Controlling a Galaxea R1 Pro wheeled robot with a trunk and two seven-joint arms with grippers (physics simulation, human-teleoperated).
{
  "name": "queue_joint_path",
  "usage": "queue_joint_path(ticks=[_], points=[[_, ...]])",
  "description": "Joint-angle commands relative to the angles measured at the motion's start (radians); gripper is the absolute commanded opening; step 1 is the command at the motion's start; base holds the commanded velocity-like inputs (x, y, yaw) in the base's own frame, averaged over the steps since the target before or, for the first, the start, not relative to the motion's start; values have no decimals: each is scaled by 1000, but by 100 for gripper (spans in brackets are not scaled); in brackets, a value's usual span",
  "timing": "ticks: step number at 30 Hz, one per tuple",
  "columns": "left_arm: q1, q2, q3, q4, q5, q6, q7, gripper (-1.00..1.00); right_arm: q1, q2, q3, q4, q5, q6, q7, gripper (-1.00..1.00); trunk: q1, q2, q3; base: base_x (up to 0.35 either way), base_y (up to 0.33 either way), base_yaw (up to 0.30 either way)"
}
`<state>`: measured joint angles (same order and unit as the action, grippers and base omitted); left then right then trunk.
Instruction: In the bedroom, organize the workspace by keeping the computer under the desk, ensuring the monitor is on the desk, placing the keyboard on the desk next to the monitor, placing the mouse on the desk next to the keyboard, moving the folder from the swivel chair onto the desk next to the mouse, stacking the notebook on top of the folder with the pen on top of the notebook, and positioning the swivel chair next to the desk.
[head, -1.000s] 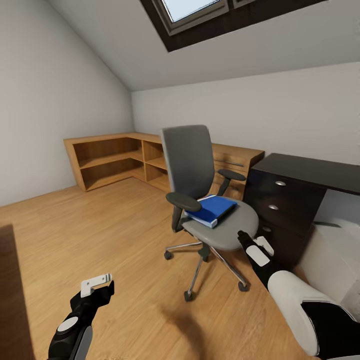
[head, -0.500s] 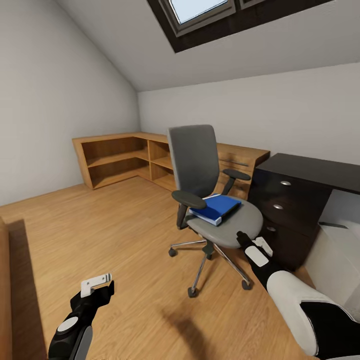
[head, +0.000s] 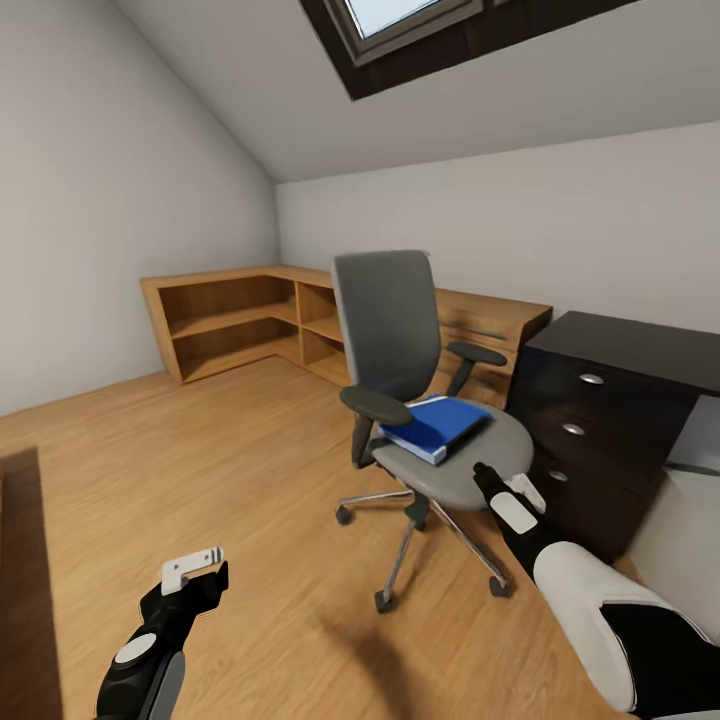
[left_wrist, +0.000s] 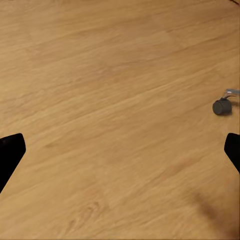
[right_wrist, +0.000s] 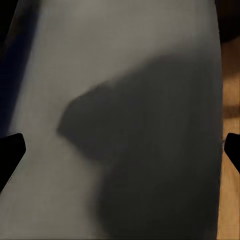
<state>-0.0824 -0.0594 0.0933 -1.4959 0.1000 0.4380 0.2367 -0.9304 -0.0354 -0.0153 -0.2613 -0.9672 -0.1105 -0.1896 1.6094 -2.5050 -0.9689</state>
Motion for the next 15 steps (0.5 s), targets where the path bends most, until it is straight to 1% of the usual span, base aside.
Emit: queue_joint_path(ticks=[1, 10, 15], points=[[0, 0, 0, -1, 10, 4, 6, 100, 0, 0, 3, -1, -8, -3, -1, 100, 1, 0, -1, 304, 0, 0], [0, 0, 0, -1, 10, 4, 6, 100, 0, 0, 3, -1, -8, -3, -1, 100, 1, 0, -1, 282, 2, 0], [0, 0, 0, -1, 10, 4, 6, 100, 0, 0, 3, -1, -8, -3, -1, 100, 1, 0, -1, 290, 104, 0]])
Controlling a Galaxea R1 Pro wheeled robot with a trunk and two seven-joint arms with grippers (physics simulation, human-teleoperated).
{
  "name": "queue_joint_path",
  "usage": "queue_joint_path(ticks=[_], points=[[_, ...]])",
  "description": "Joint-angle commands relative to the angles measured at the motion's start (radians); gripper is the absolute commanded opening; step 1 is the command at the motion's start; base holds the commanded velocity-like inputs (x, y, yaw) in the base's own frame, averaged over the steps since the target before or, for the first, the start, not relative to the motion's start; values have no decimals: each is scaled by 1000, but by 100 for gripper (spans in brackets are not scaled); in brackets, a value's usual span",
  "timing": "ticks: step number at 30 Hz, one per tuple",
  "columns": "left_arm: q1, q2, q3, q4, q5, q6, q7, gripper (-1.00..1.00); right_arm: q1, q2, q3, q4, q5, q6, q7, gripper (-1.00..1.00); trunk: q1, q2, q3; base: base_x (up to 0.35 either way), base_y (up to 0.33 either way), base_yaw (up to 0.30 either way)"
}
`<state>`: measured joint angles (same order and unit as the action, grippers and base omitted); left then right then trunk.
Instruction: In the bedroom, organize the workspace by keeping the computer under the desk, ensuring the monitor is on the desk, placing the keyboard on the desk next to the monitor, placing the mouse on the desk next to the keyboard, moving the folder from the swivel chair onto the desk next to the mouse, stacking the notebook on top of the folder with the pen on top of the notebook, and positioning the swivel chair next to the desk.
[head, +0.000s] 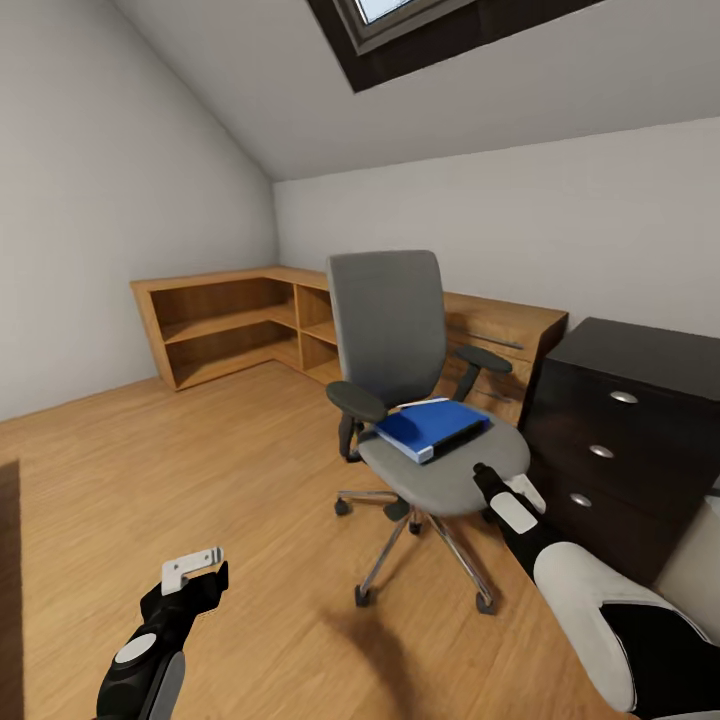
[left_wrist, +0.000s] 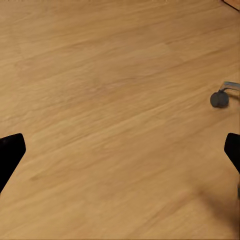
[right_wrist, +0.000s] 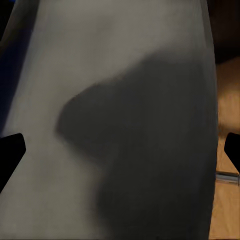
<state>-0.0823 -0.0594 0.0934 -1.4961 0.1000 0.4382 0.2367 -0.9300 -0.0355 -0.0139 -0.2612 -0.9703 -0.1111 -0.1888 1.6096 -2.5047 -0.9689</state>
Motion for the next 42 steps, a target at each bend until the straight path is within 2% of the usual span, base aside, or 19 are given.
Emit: queue_joint_path(ticks=[1, 6, 16, 27, 42], points=[[0, 0, 1, -1, 10, 4, 6, 100, 0, 0, 2, -1, -5, -2, -1, 100, 0, 0, -1, 281, 134, 0], [0, 0, 0, -1, 10, 4, 6, 100, 0, 0, 2, -1, -5, -2, -1, 100, 0, 0, -1, 249, 113, 0], [0, 0, 2, -1, 10, 5, 6, 100, -1, 0, 2, -1, -5, -2, -1, 100, 0, 0, -1, 24, 8, 0], [0, 0, 2, -1, 9, 5, 6, 100, -1, 0, 0, -1, -5, -2, -1, 100, 0, 0, -1, -124, -137, 0], [0, 0, 2, -1, 9, 5, 6, 100, 0, 1, 2, 0, -5, -5, -1, 100, 0, 0, -1, -5, -9, -78]])
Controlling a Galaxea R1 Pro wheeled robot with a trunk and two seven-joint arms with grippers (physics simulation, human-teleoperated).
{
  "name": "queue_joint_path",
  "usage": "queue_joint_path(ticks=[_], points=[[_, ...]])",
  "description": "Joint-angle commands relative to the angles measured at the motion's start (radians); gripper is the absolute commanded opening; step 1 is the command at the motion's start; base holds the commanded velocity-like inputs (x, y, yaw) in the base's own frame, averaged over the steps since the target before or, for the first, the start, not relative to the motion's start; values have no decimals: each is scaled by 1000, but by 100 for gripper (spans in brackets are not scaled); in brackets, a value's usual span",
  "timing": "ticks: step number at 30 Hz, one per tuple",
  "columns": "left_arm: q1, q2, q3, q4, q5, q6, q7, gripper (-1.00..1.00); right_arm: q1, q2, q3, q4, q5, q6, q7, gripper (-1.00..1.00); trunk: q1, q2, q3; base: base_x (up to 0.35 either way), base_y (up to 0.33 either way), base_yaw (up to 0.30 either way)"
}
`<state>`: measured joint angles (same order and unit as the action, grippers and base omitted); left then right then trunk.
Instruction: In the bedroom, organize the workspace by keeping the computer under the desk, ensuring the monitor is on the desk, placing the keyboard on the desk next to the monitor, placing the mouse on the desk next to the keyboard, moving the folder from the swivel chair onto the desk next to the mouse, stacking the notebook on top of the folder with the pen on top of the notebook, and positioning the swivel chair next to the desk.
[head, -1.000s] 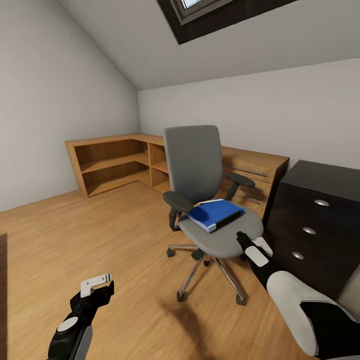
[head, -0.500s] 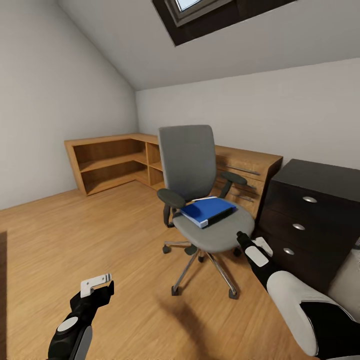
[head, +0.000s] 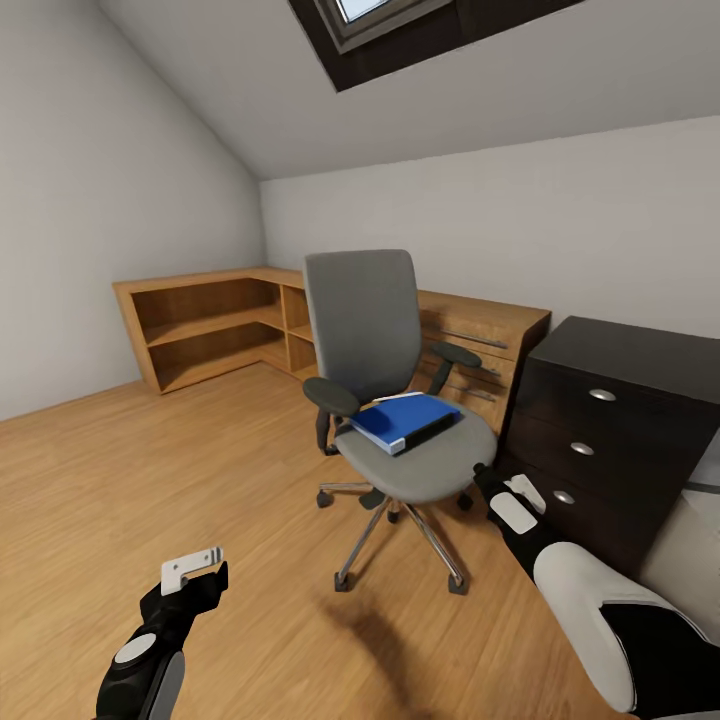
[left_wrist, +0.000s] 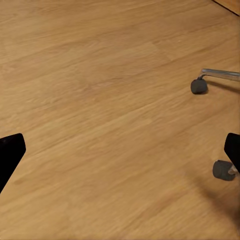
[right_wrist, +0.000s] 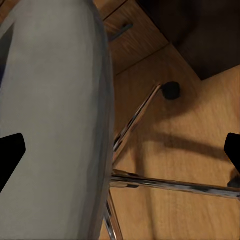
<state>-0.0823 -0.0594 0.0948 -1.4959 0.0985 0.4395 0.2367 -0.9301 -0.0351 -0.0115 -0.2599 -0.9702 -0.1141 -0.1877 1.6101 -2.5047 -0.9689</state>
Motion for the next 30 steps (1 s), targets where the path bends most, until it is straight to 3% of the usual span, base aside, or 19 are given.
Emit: queue_joint_path(ticks=[1, 7, 19, 30], points=[[0, 0, 0, -1, 10, 4, 6, 100, 0, 0, -1, -1, -5, -2, -2, 100, 0, 0, -1, 0, 0, -3], [0, 0, 0, -1, 10, 4, 6, 100, -1, -1, -2, -1, -5, -2, -3, 100, 0, 0, -1, 56, 0, -1], [0, 0, 0, -1, 11, 4, 6, 100, -1, -2, -2, -1, -5, -2, -3, 100, 0, 0, -1, 240, 0, 0], [0, 0, 0, -1, 10, 5, 6, 100, -1, 0, -1, -2, -5, -2, -3, 100, 0, 0, -1, 19, 0, 73]])
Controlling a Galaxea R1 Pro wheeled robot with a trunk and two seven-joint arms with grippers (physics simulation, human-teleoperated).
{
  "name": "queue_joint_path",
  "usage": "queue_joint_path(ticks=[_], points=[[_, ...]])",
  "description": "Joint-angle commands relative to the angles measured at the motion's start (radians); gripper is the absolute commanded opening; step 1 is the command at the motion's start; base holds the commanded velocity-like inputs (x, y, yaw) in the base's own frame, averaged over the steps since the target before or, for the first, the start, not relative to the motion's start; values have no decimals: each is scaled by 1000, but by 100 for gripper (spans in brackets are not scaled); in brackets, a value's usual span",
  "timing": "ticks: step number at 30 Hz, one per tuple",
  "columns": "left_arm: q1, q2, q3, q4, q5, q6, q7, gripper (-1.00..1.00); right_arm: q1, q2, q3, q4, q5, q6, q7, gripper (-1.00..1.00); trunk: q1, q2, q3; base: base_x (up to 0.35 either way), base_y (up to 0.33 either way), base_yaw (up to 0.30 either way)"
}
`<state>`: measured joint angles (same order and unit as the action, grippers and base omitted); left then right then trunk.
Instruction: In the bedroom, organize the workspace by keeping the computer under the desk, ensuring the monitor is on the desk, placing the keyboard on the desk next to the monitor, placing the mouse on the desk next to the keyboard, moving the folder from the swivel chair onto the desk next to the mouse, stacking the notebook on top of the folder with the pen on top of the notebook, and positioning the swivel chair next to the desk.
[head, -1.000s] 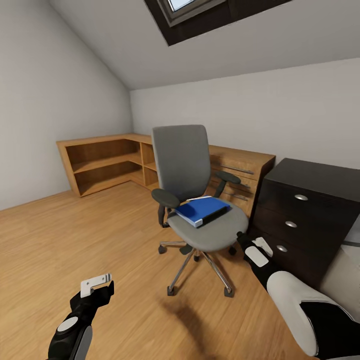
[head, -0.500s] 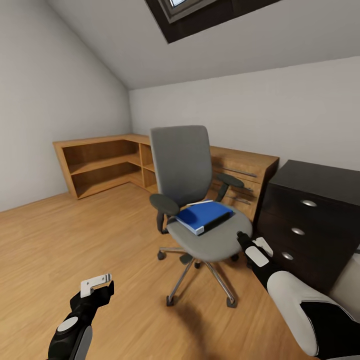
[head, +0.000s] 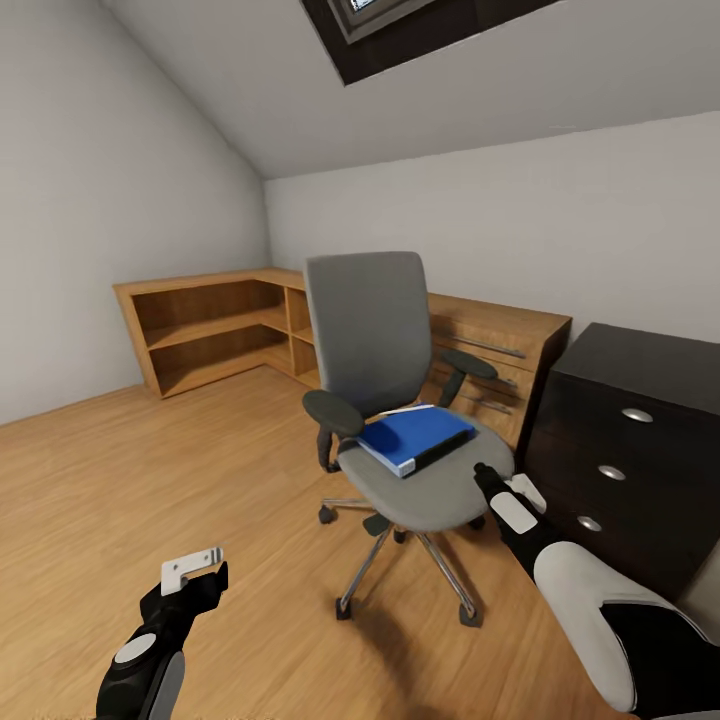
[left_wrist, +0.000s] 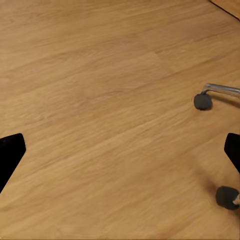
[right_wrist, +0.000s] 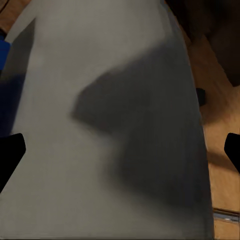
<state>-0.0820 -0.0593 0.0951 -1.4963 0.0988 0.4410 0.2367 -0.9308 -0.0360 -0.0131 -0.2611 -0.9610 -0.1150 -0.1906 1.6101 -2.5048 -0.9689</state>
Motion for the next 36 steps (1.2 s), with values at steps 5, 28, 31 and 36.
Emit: queue_joint_path(ticks=[5, 28, 31, 36], points=[[-1, 0, 0, -1, 10, 3, 6, 100, 0, 0, 0, -1, -15, -2, 0, 100, 0, 0, -1, 132, 0, 185], [-1, 0, 0, -1, 10, 2, 6, 100, 0, 1, 0, 1, -15, -2, 2, 100, 0, 0, -1, 155, 0, 141], [-1, 0, 0, -1, 10, 2, 6, 100, 0, 1, 0, 1, -15, -2, 2, 100, 0, 0, -1, 172, 0, 24], [-1, 0, 0, -1, 10, 0, 6, 100, 0, -1, -1, 0, -15, -2, 2, 100, 0, 0, -1, 295, 0, 3]])
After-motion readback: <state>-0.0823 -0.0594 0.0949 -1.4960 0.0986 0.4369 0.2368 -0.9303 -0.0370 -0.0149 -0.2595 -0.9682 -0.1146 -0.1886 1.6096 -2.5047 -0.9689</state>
